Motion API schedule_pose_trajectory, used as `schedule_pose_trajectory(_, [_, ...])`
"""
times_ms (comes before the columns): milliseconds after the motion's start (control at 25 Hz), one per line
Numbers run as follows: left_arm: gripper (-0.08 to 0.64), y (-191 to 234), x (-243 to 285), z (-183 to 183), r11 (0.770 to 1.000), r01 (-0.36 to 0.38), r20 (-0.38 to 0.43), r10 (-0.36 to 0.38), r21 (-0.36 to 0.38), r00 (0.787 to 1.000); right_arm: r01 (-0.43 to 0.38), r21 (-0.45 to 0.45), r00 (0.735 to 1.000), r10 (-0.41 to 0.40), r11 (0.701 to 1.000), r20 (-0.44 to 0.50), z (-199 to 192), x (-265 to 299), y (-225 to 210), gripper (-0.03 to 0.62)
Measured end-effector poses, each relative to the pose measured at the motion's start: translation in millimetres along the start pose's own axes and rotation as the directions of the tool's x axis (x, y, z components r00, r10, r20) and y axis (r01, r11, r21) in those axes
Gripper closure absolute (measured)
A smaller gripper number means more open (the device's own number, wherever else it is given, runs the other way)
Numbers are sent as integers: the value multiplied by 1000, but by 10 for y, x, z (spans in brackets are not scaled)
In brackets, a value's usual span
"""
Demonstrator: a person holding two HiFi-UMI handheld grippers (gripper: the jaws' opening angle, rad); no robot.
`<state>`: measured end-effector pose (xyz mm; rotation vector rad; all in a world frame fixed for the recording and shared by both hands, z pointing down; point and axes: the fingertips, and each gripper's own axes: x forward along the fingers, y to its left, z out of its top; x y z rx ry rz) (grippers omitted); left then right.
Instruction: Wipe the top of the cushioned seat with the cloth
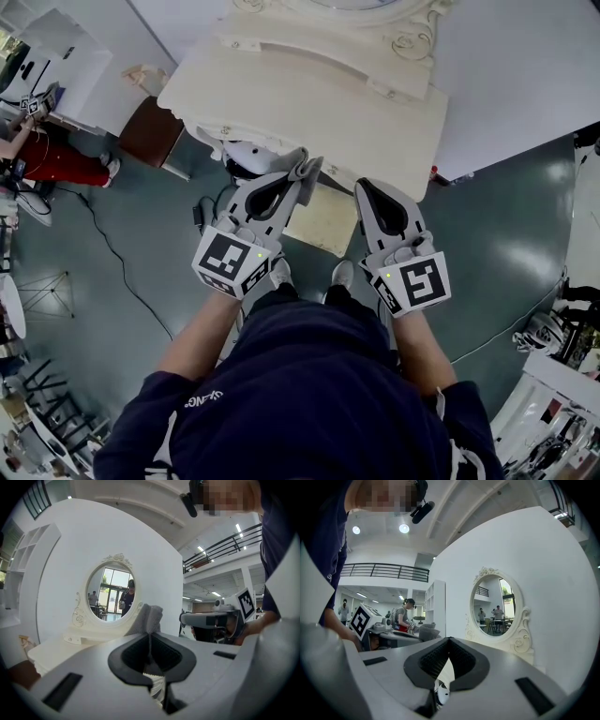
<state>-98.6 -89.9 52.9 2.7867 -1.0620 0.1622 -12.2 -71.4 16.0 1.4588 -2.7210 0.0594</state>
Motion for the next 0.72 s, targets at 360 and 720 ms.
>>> schedule_pose_trajectory(360, [538,5,23,-39,1000,17,-9,-17,-3,1000,12,3,1000,-12,1000,-3,-14,6,-21,572])
schedule_pose_trajectory(720, [538,-31,148,-49,999,33,-18,-33,-1,999,9,4,1000,-9,1000,-2,-20,20,-110,572])
